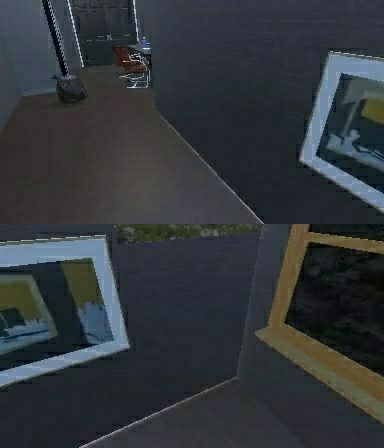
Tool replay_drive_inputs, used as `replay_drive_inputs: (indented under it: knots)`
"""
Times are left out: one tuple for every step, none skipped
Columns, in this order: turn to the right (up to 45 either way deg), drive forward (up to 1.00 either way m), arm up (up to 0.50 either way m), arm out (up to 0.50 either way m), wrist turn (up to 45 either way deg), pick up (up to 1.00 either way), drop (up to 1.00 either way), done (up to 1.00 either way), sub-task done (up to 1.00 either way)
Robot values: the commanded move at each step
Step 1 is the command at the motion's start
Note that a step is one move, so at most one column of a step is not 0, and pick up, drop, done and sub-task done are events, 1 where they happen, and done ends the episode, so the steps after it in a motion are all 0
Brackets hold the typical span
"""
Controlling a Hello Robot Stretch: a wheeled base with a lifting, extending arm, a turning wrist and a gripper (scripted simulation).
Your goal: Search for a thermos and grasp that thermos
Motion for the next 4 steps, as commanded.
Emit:
replay_drive_inputs:
  knots:
    - [-24.0,0.00,0.00,0.00,0.0,0.00,0.00,0.00,0.00]
    - [0.0,1.00,0.00,0.00,0.0,0.00,0.00,0.00,0.00]
    - [0.0,1.00,0.00,0.00,0.0,0.00,0.00,0.00,0.00]
    - [0.0,1.00,0.00,0.00,0.0,0.00,0.00,0.00,0.00]
